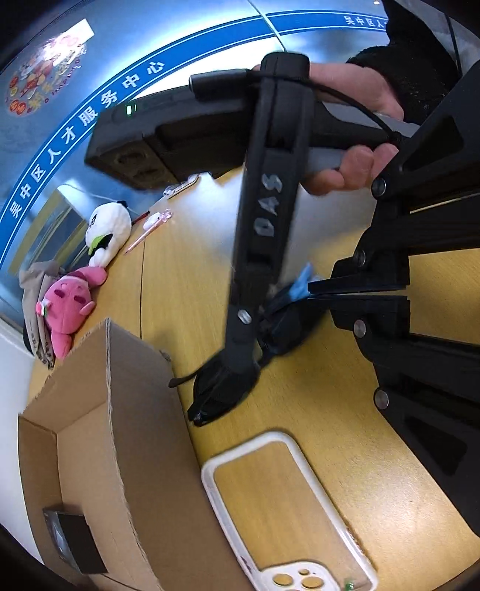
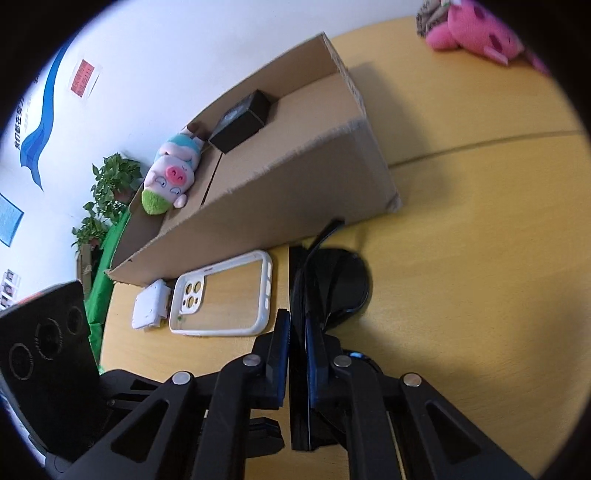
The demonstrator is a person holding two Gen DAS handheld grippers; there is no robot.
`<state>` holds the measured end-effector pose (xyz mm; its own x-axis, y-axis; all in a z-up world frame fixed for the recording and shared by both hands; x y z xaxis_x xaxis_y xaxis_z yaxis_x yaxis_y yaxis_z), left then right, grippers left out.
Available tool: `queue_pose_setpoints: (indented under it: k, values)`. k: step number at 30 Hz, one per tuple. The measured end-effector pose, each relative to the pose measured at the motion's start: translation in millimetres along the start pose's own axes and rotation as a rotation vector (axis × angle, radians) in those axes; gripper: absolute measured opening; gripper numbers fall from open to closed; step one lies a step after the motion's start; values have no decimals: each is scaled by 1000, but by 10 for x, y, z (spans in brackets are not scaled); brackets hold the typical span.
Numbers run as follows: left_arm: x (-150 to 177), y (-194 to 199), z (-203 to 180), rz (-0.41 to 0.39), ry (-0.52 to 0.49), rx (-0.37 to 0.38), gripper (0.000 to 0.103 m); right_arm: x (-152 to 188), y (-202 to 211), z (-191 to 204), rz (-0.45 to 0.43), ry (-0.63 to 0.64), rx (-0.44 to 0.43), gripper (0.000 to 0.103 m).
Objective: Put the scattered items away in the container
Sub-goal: 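Move both grippers to the black sunglasses and close them on the frame, then lift the sunglasses with both grippers and carry them over the box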
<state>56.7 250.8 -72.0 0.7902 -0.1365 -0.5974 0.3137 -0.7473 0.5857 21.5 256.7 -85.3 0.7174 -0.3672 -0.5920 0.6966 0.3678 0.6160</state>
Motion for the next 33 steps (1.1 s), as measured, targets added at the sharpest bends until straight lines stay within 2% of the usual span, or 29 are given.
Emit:
queue_pose_setpoints:
  k: [2,3,4,6,11,15,19,24,26,27,28,30,33]
  values:
    - [9,32,54,-17,16,-15,7,-53,52,21,-23,1,0,8]
    - [12,33,82,-21,31,-21,25,-72,65,35,-30,1,2,8]
    - [13,30,118,-25,50,-30,53,-82,62,46,-33,0,6,8]
    - [10,29,165,-37,74,-42,74,-67,35,55,-26,-9,9,8]
    - [52,3,239,-30,178,17,79,72,-66,72,28,-3,23,9]
    - [88,7,333,-31,265,52,80,106,-67,121,45,48,43,13]
    - [64,-10,342,-31,290,67,80,29,-34,146,37,60,38,43]
    - [20,-62,306,-23,269,52,78,27,-107,23,84,51,57,44]
    - [33,-102,294,-8,251,36,65,87,-156,-9,115,64,66,45]
    - [60,-118,309,4,251,27,51,110,-167,2,122,80,69,44]
    - [91,-138,328,18,259,27,36,133,-177,21,130,91,65,37]
    - [114,-147,352,24,283,42,32,182,-197,68,144,105,50,36]
    - [122,-146,380,20,298,45,17,190,-194,106,136,134,62,29]
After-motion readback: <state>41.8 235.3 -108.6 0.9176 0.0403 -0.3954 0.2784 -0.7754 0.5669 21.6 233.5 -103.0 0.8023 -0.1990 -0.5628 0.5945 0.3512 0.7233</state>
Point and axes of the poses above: each gripper's, at about its wrist camera, not at the fingertips, and y roughly against the way its jaws point, z to its left, x to its underside, the point moved 8 cm from there along -y, roughly the way its jaws point, and after that the axes turned 14 degrees about -z, right-handed, at the moved point
